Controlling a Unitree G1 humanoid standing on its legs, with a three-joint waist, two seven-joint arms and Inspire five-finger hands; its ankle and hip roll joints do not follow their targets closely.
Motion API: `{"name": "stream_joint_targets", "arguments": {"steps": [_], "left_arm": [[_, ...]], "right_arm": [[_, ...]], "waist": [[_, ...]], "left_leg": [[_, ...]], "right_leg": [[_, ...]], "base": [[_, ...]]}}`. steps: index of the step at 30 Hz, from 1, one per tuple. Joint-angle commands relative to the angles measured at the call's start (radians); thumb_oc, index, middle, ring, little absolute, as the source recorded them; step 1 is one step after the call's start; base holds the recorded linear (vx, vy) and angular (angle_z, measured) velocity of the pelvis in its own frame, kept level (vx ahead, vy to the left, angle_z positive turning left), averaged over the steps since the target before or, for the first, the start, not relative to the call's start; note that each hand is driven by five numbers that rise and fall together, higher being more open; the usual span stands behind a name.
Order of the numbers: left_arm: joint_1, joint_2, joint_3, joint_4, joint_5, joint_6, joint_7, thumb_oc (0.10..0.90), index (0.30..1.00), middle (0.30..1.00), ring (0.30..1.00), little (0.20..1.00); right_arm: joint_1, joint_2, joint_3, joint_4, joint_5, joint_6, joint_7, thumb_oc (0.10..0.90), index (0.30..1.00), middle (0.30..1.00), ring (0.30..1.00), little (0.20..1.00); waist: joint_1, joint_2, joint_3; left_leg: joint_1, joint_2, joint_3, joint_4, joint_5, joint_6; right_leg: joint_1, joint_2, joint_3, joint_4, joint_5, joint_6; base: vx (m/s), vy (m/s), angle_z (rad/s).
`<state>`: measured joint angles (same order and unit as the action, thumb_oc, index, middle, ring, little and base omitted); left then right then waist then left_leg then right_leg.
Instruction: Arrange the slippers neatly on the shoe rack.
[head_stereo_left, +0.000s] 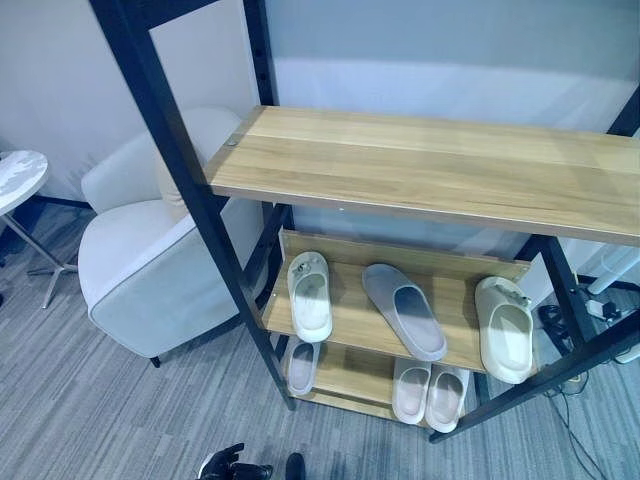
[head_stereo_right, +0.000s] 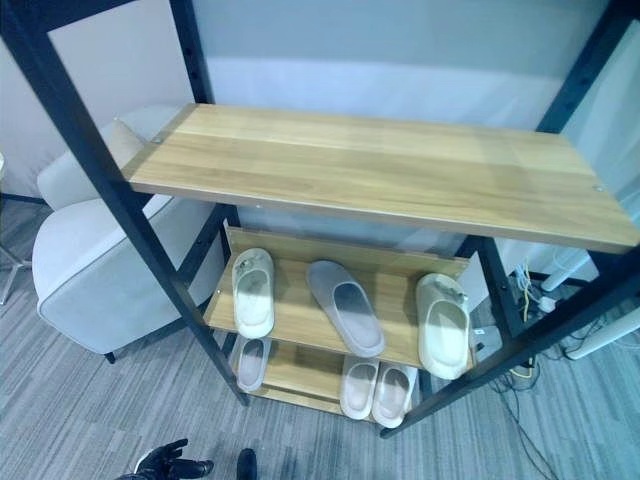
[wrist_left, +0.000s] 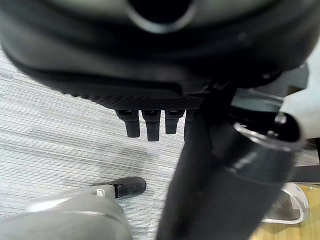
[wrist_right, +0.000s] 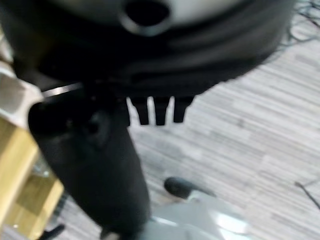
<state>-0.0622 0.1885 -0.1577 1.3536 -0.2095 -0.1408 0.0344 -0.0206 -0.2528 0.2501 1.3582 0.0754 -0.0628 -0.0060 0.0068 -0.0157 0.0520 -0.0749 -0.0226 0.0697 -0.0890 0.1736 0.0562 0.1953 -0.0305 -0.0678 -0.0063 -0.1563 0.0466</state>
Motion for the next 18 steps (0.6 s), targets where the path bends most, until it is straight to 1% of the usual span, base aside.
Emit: {"name": "stream_joint_targets", "arguments": {"steps": [1, 4, 5, 6, 8, 9, 10, 11, 12, 13, 14, 15, 16, 18], "left_arm": [[-0.038, 0.011, -0.027, 0.007, 0.033, -0.013, 0.016, 0.800, 0.900, 0.900, 0.900, 0.900], [-0.037, 0.016, -0.028, 0.004, 0.044, -0.009, 0.010, 0.800, 0.900, 0.900, 0.900, 0.900], [-0.037, 0.016, -0.028, 0.004, 0.044, -0.009, 0.010, 0.800, 0.900, 0.900, 0.900, 0.900], [-0.031, 0.017, -0.032, 0.003, 0.065, -0.008, 0.008, 0.800, 0.900, 0.900, 0.900, 0.900], [-0.028, 0.016, -0.033, 0.003, 0.070, -0.007, 0.008, 0.800, 0.900, 0.900, 0.900, 0.900], [-0.024, 0.019, -0.040, 0.000, 0.077, -0.007, 0.005, 0.800, 0.900, 0.900, 0.900, 0.900], [-0.026, 0.019, -0.041, -0.002, 0.080, -0.009, 0.003, 0.800, 0.900, 0.900, 0.900, 0.900], [-0.023, 0.018, -0.044, -0.001, 0.089, -0.008, 0.004, 0.800, 0.900, 0.900, 0.900, 0.900], [-0.023, 0.018, -0.044, -0.001, 0.089, -0.008, 0.004, 0.800, 0.900, 0.900, 0.900, 0.900], [-0.021, 0.016, -0.049, -0.004, 0.090, -0.011, 0.004, 0.800, 0.900, 0.900, 0.900, 0.900], [-0.019, 0.009, -0.054, 0.002, 0.092, -0.012, 0.006, 0.800, 0.900, 0.900, 0.900, 0.900], [-0.026, 0.004, -0.059, 0.005, 0.080, -0.016, 0.011, 0.800, 0.900, 0.900, 0.900, 0.900], [-0.026, 0.004, -0.059, 0.005, 0.080, -0.016, 0.011, 0.800, 0.900, 0.900, 0.900, 0.900], [-0.030, -0.009, -0.061, 0.014, 0.067, -0.018, 0.018, 0.800, 0.900, 0.900, 0.900, 0.900]], "right_arm": [[-0.031, -0.020, 0.018, -0.070, -0.023, -0.020, -0.014, 0.800, 0.900, 0.900, 0.900, 0.900], [-0.044, -0.022, 0.046, -0.096, -0.056, -0.023, -0.020, 0.800, 0.900, 0.900, 0.900, 0.900], [-0.044, -0.022, 0.046, -0.096, -0.056, -0.023, -0.020, 0.800, 0.900, 0.900, 0.900, 0.900], [-0.044, -0.026, 0.057, -0.113, -0.081, -0.027, -0.030, 0.800, 0.900, 0.900, 0.900, 0.900], [-0.043, -0.027, 0.059, -0.121, -0.085, -0.029, -0.033, 0.800, 0.900, 0.900, 0.900, 0.900], [-0.039, -0.028, 0.066, -0.139, -0.092, -0.033, -0.033, 0.800, 0.900, 0.900, 0.900, 0.900], [-0.042, -0.034, 0.063, -0.142, -0.090, -0.037, -0.039, 0.800, 0.900, 0.900, 0.900, 0.900], [-0.042, -0.038, 0.076, -0.149, -0.095, -0.041, -0.041, 0.800, 0.900, 0.900, 0.900, 0.900], [-0.042, -0.038, 0.076, -0.149, -0.095, -0.041, -0.041, 0.800, 0.900, 0.900, 0.900, 0.900], [-0.044, -0.048, 0.081, -0.156, -0.095, -0.044, -0.042, 0.800, 0.900, 0.900, 0.900, 0.900], [-0.049, -0.054, 0.089, -0.156, -0.101, -0.044, -0.040, 0.800, 0.900, 0.900, 0.900, 0.900], [-0.055, -0.059, 0.090, -0.163, -0.098, -0.047, -0.045, 0.800, 0.900, 0.900, 0.900, 0.900], [-0.055, -0.059, 0.090, -0.163, -0.098, -0.047, -0.045, 0.800, 0.900, 0.900, 0.900, 0.900], [-0.072, -0.060, 0.108, -0.191, -0.109, -0.056, -0.052, 0.800, 0.900, 0.900, 0.900, 0.900]], "waist": [[0.030, -0.001, -0.007], [0.050, 0.003, -0.006], [0.049, 0.003, -0.006], [0.050, 0.001, -0.010], [0.049, 0.000, -0.011], [0.045, -0.001, -0.008], [0.039, -0.004, -0.006], [0.037, -0.011, 0.002], [0.037, -0.011, 0.002], [0.038, -0.013, 0.013], [0.039, -0.013, 0.016], [0.044, -0.015, 0.028], [0.044, -0.015, 0.028], [0.053, -0.022, 0.039]], "left_leg": [[0.005, 0.061, 0.062, 0.133, -0.181, -0.095], [0.011, 0.073, 0.108, 0.132, -0.190, -0.098], [0.011, 0.073, 0.108, 0.132, -0.190, -0.098], [0.027, 0.073, 0.127, 0.131, -0.194, -0.101], [0.031, 0.073, 0.132, 0.135, -0.195, -0.103], [0.037, 0.071, 0.134, 0.142, -0.199, -0.103], [0.038, 0.068, 0.130, 0.152, -0.200, -0.104], [0.036, 0.072, 0.126, 0.175, -0.199, -0.113], [0.037, 0.073, 0.125, 0.176, -0.199, -0.113], [0.035, 0.073, 0.118, 0.183, -0.194, -0.117], [0.033, 0.066, 0.095, 0.173, -0.188, -0.120], [0.008, 0.053, 0.045, 0.189, -0.184, -0.131], [0.008, 0.053, 0.045, 0.189, -0.184, -0.131], [-0.005, 0.039, -0.024, 0.204, -0.197, -0.141]], "right_leg": [[-0.155, -0.092, 0.022, 0.053, 0.101, 0.109], [-0.179, -0.116, -0.101, 0.079, 0.108, 0.116], [-0.179, -0.116, -0.102, 0.079, 0.108, 0.116], [-0.168, -0.115, -0.149, 0.075, 0.107, 0.115], [-0.160, -0.109, -0.158, 0.066, 0.104, 0.114], [-0.160, -0.102, -0.155, 0.067, 0.097, 0.102], [-0.151, -0.094, -0.146, 0.053, 0.094, 0.099], [-0.132, -0.078, -0.135, 0.033, 0.088, 0.085], [-0.131, -0.077, -0.135, 0.033, 0.089, 0.085], [-0.120, -0.069, -0.137, 0.022, 0.088, 0.077], [-0.113, -0.063, -0.144, 0.012, 0.091, 0.072], [-0.118, -0.065, -0.143, 0.015, 0.096, 0.069], [-0.118, -0.065, -0.143, 0.015, 0.096, 0.069], [-0.133, -0.067, -0.134, 0.020, 0.104, 0.068]], "base": [[-0.11, 0.040, -0.69], [-0.09, 0.015, -0.87], [-0.02, -0.018, -0.54], [-0.01, -0.015, -0.33], [-0.02, -0.043, -0.23], [-0.03, -0.063, -0.26], [-0.05, -0.126, -0.20], [-0.05, -0.097, -0.04], [-0.07, -0.137, 0.02], [-0.06, -0.085, 0.03], [-0.12, -0.085, 0.12], [-0.08, -0.031, 0.15], [-0.10, 0.010, 0.15], [-0.06, 0.049, 0.02]]}}
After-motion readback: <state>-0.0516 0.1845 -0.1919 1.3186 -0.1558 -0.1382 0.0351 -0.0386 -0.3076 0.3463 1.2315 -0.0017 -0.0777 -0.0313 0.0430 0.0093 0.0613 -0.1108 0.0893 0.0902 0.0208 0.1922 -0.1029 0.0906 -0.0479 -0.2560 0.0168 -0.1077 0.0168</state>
